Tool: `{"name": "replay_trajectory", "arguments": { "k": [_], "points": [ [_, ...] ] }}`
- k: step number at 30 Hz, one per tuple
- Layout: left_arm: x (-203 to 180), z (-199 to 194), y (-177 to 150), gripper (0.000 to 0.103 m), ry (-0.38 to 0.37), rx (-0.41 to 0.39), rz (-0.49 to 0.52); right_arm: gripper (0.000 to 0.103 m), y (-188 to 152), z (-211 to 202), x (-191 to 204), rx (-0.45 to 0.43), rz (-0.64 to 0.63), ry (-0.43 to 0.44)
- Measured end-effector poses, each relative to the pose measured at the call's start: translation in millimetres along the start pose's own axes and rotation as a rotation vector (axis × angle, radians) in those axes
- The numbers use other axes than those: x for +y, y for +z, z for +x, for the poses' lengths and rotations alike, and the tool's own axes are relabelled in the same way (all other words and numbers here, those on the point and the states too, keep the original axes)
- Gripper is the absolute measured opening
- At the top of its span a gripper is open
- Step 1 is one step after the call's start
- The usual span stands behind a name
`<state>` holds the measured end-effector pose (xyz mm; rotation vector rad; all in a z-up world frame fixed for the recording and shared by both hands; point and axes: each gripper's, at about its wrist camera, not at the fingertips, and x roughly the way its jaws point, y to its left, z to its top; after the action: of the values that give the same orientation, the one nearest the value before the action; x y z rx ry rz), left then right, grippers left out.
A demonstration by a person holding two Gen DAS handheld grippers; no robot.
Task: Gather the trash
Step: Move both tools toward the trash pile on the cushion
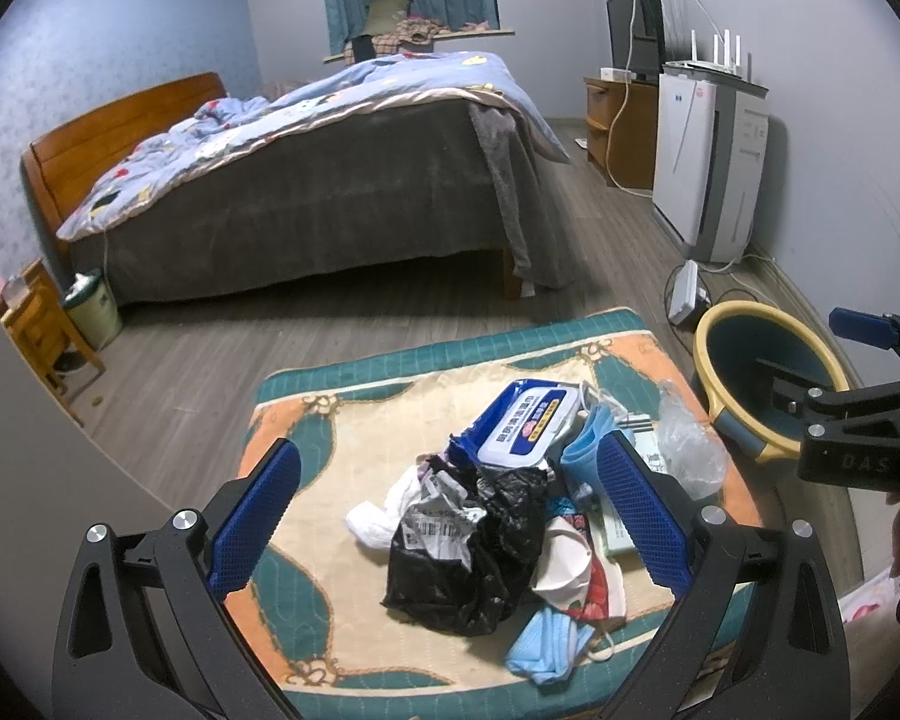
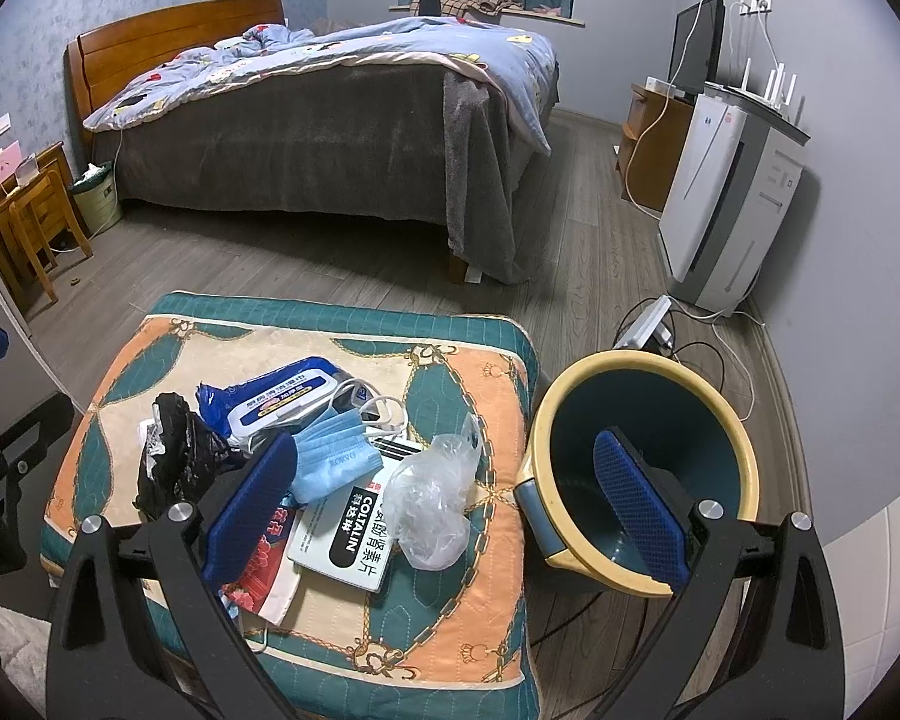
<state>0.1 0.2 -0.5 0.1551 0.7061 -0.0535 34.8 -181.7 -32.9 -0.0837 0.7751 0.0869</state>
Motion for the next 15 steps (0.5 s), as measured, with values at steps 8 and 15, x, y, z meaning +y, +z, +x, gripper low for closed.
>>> {"name": "replay_trajectory", "arguments": {
  "k": [8, 15],
  "points": [
    [-0.1, 0.3, 0.1, 0.098, -0.002, 0.008, -0.002, 0.097, -0.6, 0.5, -1.1, -0.004, 0.007, -0.002],
    [1.4, 7.5, -6.5, 0.098, -0.055, 0.006, -0.026, 0.097, -1.8, 7.9, -18.7, -0.002, 0.117, 0.010]
  ]
}}
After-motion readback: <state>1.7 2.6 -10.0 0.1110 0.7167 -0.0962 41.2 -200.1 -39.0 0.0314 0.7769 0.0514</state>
